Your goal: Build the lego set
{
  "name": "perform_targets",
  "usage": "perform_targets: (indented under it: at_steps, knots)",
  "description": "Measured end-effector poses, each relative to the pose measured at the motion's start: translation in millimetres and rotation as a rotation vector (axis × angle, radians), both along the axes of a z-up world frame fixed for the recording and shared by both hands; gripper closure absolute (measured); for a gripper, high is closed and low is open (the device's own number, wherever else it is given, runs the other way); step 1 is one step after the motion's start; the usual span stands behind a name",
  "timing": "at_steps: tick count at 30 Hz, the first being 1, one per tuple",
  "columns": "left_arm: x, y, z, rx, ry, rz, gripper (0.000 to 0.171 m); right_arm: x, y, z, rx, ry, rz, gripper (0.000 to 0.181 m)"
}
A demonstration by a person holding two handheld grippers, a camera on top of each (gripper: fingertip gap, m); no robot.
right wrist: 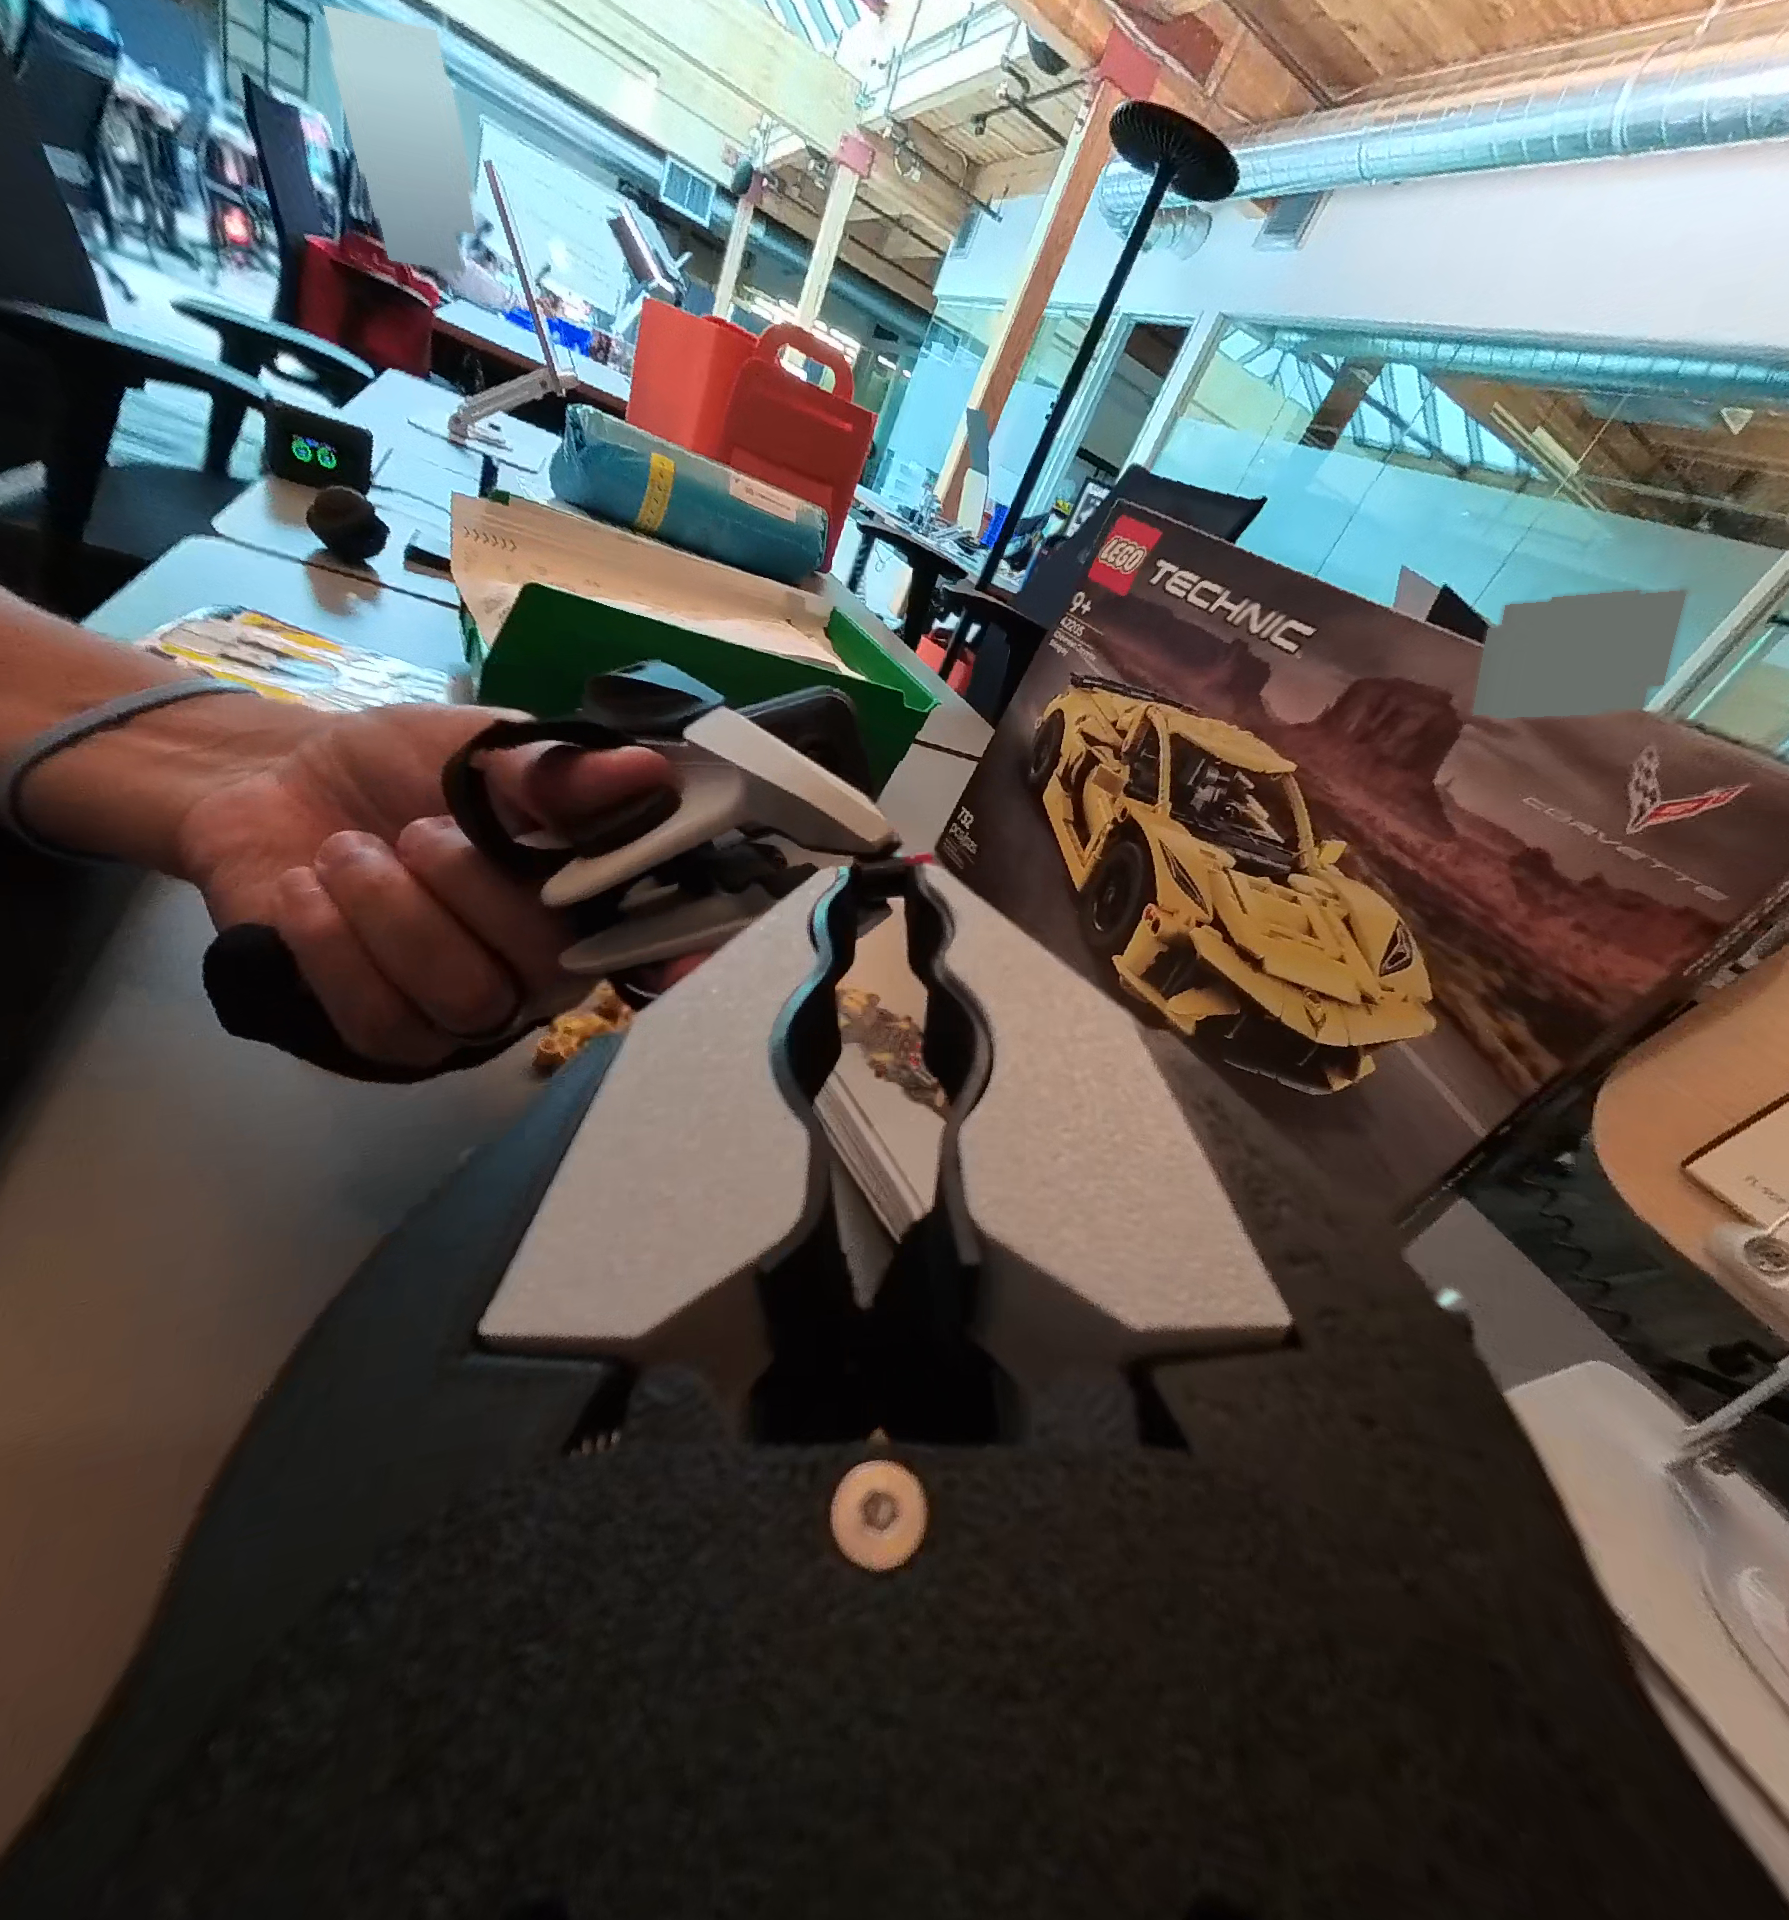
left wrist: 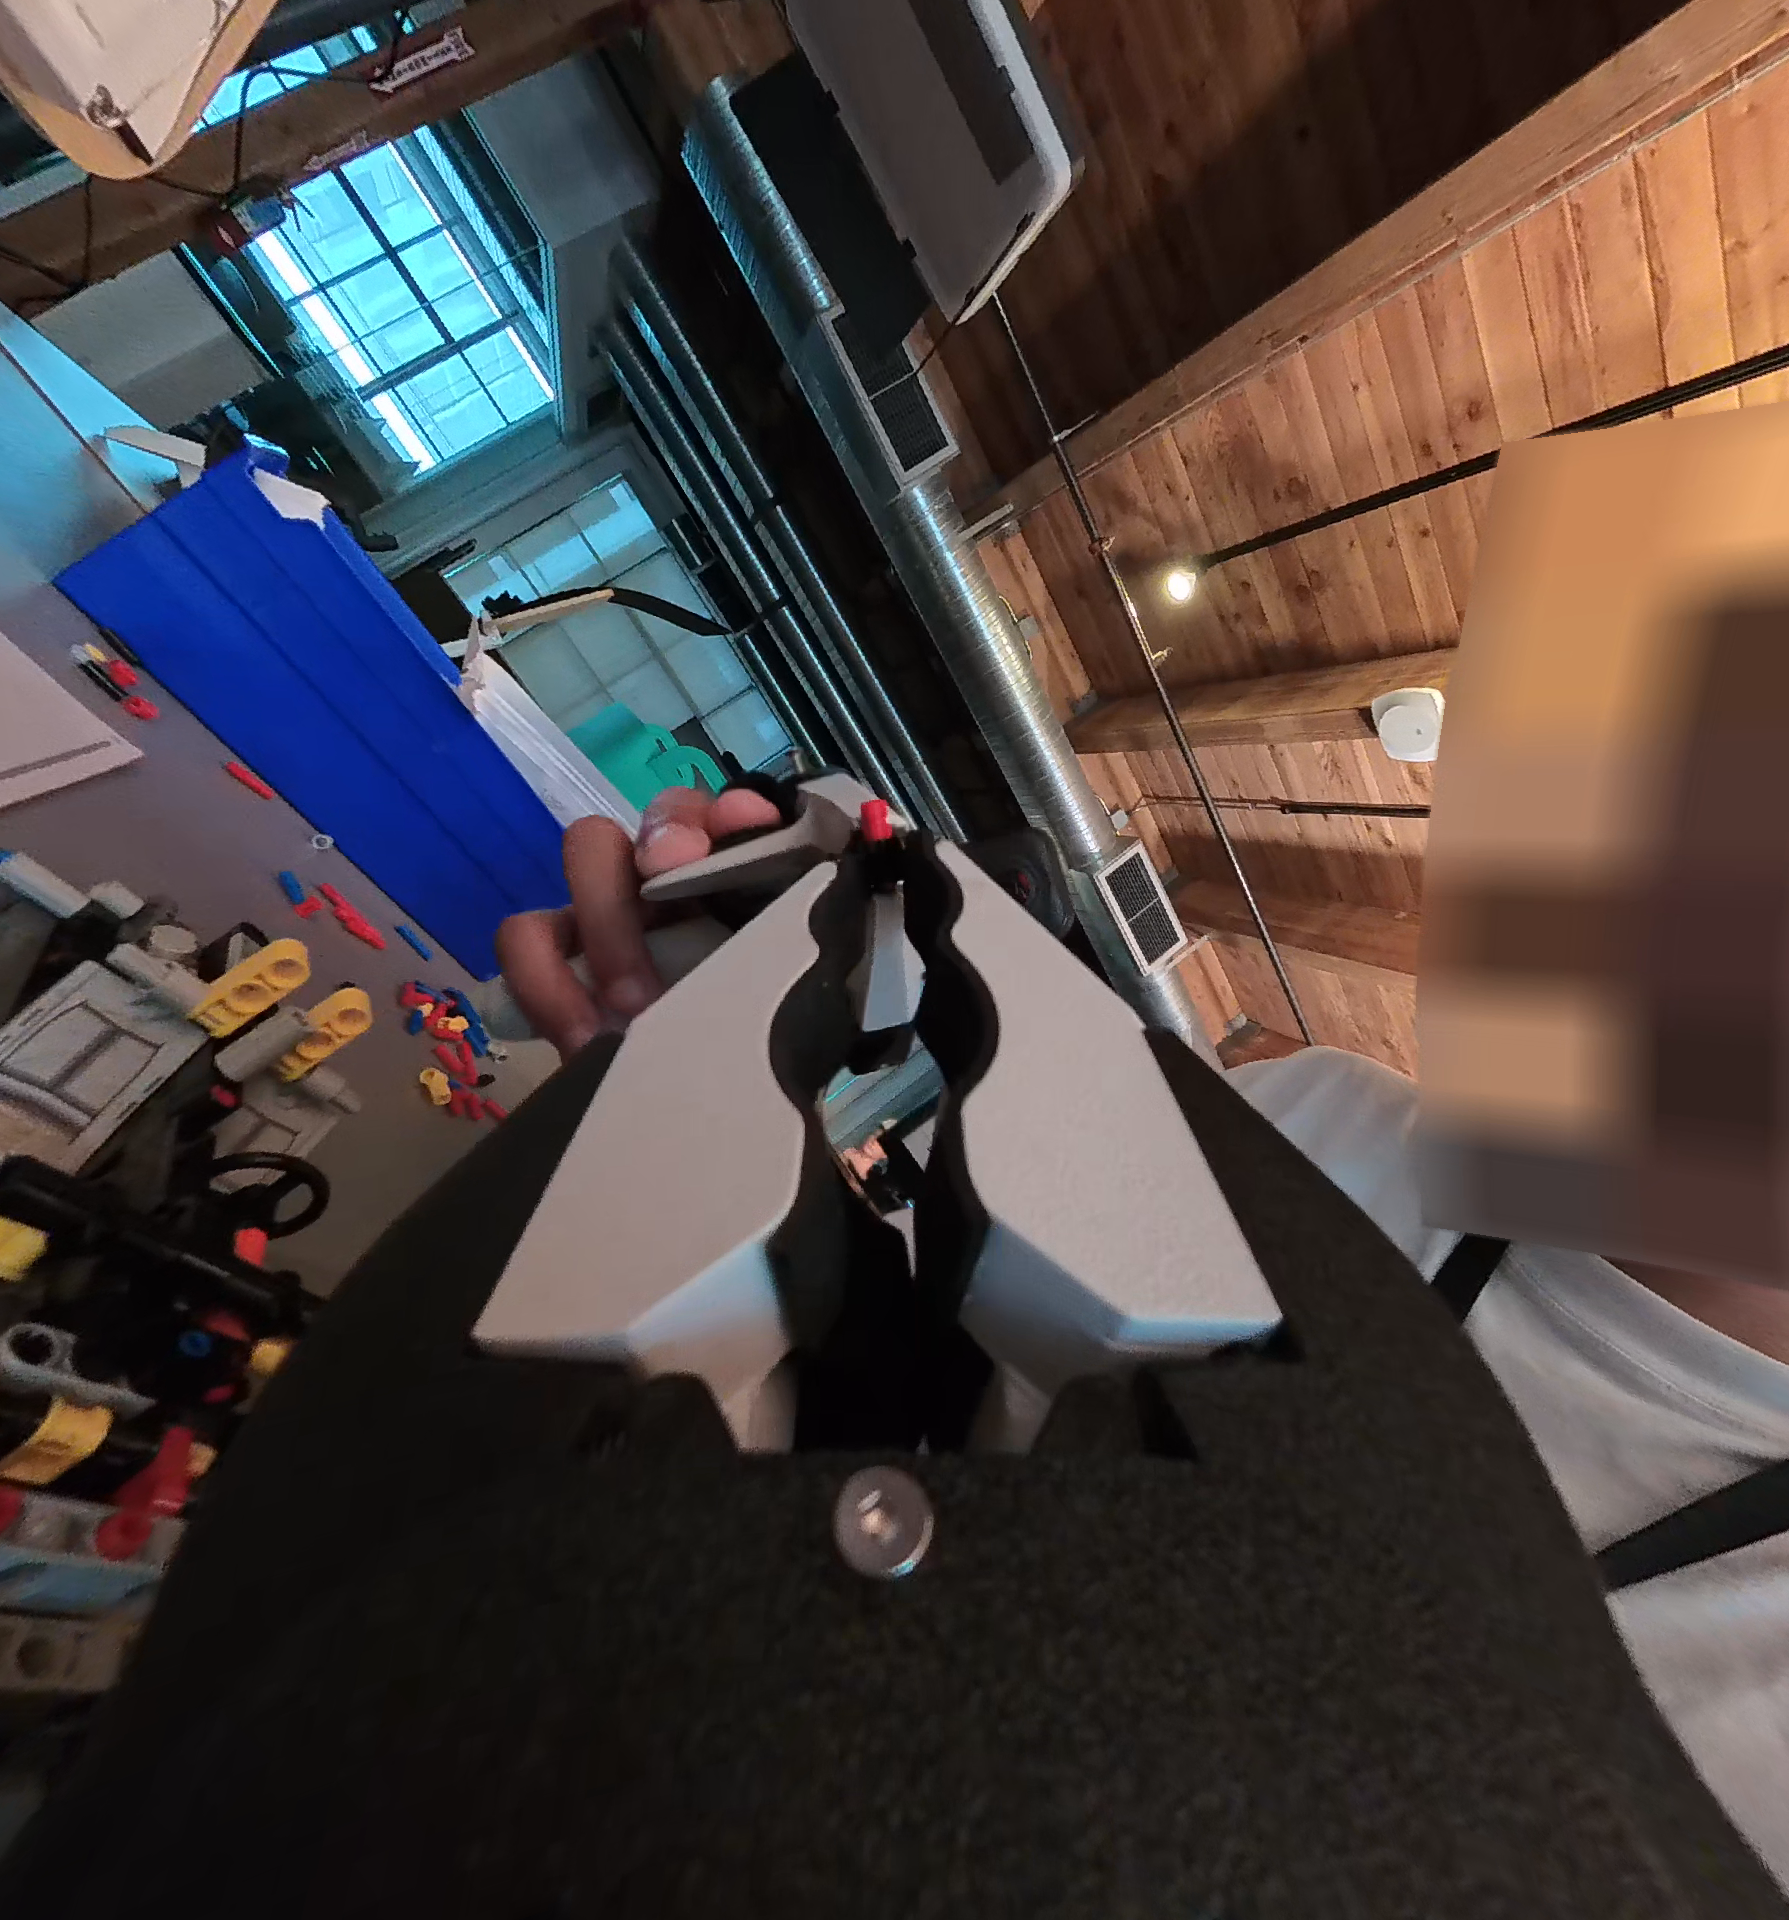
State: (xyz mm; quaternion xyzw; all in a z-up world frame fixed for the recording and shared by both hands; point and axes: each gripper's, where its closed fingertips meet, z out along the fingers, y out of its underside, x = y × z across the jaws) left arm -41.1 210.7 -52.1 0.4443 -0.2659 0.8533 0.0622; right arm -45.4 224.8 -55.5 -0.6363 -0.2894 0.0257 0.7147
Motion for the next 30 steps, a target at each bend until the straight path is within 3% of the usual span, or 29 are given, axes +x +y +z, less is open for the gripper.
perform_targets:
  at_steps: [7,14,19,26,30]
  knots:
    - [-4,-3,9,-0.138,-0.055,-0.066,0.168,-4,-3,9,0.074,0.056,-0.006,0.172]
    - [-14,-20,17,-0.079,-0.095,-0.175,0.168,-14,-21,15,-0.124,0.281,0.241,0.174]
    - [-15,-22,13,0.078,-0.087,-0.141,0.164,-17,-26,12,-0.255,0.4,0.323,0.174]
    - [-9,22,5,0.279,-0.018,0.103,0.156,-6,-40,10,-0.395,0.431,0.381,0.174]
    - [-13,32,2,0.564,0.009,0.223,0.155,2,-66,-42,-0.657,0.196,0.291,0.173]
